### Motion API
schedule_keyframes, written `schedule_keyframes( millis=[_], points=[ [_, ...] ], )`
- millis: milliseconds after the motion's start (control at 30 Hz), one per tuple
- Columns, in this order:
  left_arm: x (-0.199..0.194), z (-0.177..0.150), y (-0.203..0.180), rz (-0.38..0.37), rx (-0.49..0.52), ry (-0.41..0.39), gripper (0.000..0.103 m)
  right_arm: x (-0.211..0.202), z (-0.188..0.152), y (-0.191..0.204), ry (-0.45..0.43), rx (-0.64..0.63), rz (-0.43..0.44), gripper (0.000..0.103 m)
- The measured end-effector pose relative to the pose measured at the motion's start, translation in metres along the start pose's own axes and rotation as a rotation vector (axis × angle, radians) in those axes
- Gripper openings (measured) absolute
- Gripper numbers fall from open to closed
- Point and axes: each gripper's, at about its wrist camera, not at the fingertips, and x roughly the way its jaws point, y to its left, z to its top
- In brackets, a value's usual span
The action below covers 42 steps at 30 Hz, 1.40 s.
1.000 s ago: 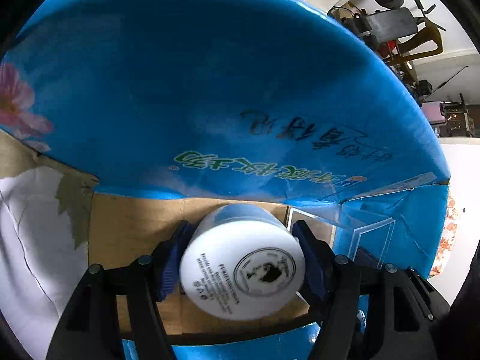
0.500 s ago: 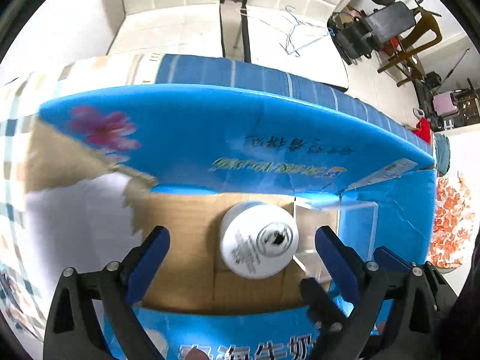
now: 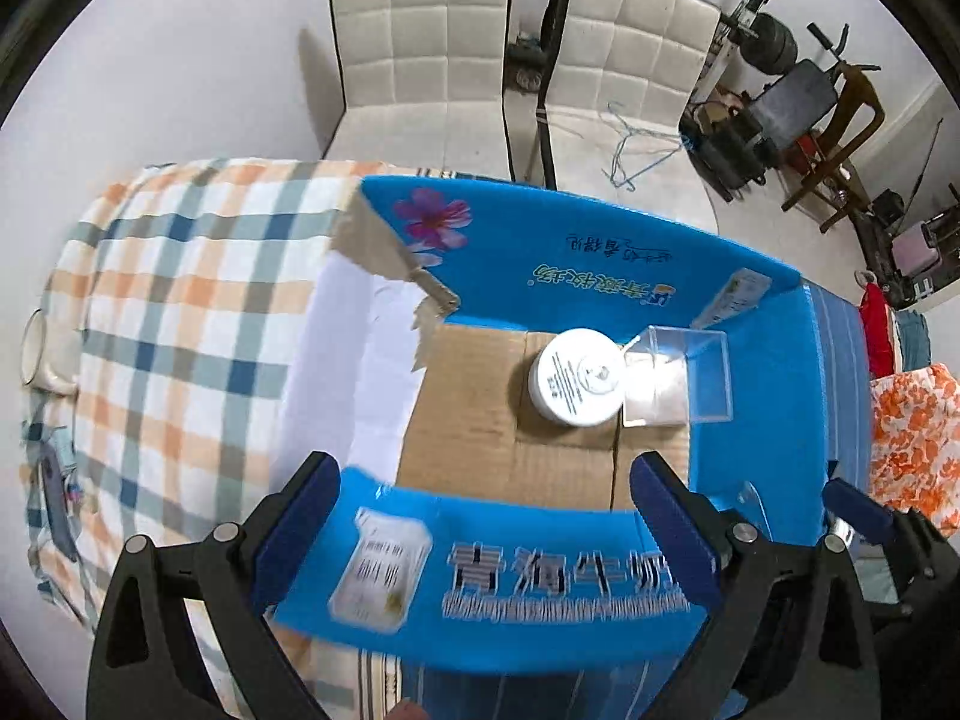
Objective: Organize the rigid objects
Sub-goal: 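Open and lift both tools away from the blue box, then grasp the black-lidded white jar with the left tool while the right tool grasps the silver tin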
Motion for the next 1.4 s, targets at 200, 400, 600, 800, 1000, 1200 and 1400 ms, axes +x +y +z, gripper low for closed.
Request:
schedule_keyframes(
  millis=[200,400,600,800,1000,1200,1400],
  points=[
    [-0.052,-0.02,0.0,0.012,0.005,-0.076,0.099,-0.052,-0.02,0.001,-0.057,-0.008,0.031,0.098],
    [-0.095,-0.04,-0.004,0.018,0.019,-0.132,0.099,-0.09,-0.038,-0.002,-0.104,-0.031,0.034,0.098],
    [-0.125,-0.054,-0.014,0.008,0.034,-0.174,0.099,-0.124,-0.051,-0.009,-0.15,-0.036,0.057,0.098],
    [-0.142,-0.06,-0.025,0.007,0.051,-0.208,0.099,-0.139,-0.058,-0.028,-0.161,0.001,0.095,0.098],
    [-0.146,-0.061,-0.056,-0.02,0.1,-0.215,0.099,-0.13,-0.069,-0.1,-0.129,0.127,0.075,0.098],
    [-0.105,-0.072,-0.133,-0.107,0.208,-0.144,0.099,-0.065,-0.106,-0.229,-0.008,0.339,-0.075,0.098],
    [-0.003,-0.122,-0.214,-0.172,0.316,0.101,0.099,0.012,-0.157,-0.302,0.165,0.477,-0.066,0.098]
  ],
)
